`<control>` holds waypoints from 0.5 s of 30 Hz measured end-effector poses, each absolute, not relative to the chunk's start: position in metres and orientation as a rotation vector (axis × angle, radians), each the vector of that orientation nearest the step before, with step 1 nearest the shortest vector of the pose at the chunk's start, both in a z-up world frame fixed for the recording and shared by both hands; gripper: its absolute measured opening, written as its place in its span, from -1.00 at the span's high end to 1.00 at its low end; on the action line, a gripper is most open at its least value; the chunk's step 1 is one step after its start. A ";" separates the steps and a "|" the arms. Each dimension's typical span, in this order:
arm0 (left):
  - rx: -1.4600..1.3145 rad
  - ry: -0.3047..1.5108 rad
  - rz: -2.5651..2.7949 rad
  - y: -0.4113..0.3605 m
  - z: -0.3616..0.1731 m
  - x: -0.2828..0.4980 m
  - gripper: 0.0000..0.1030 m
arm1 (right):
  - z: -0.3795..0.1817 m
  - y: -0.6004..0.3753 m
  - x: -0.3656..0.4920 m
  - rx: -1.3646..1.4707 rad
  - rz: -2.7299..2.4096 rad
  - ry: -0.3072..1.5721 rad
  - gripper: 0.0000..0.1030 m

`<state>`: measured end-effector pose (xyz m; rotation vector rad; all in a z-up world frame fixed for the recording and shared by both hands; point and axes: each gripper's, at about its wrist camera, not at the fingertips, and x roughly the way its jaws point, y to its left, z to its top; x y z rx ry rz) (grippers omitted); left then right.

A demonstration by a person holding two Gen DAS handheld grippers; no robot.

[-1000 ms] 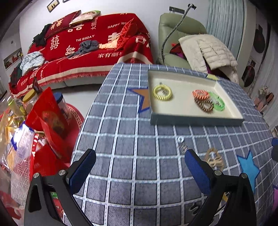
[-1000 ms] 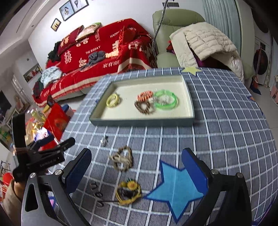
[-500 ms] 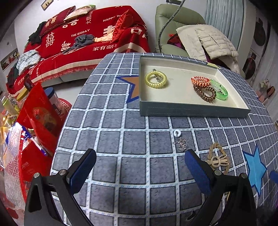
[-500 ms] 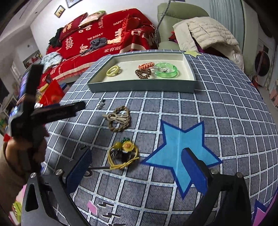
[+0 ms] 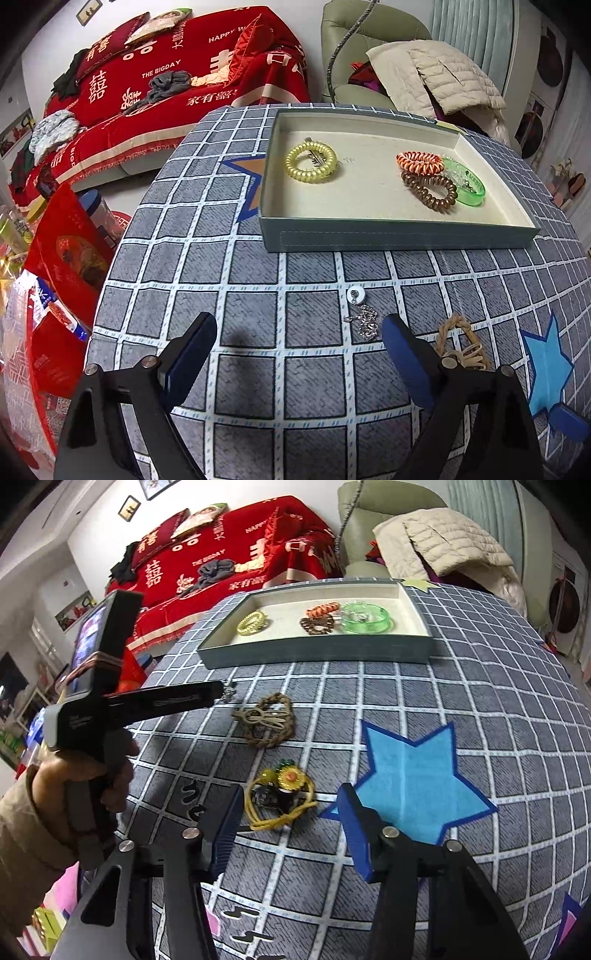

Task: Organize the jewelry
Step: 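Grasp the silver charm pendant with the left tool while the right grasps the black hair clip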

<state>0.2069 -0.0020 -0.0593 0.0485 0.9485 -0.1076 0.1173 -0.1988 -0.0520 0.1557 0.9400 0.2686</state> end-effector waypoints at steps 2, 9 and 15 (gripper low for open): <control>0.056 0.957 -0.115 -0.005 -0.061 0.207 -0.93 | -0.054 -0.194 0.120 0.160 0.281 0.941 0.05; 0.072 0.966 -0.122 -0.013 -0.068 0.208 -0.92 | -0.064 -0.180 0.127 0.127 0.285 0.967 0.65; 0.076 0.961 -0.145 -0.018 -0.066 0.207 -0.69 | -0.059 -0.190 0.123 0.161 0.275 0.948 0.86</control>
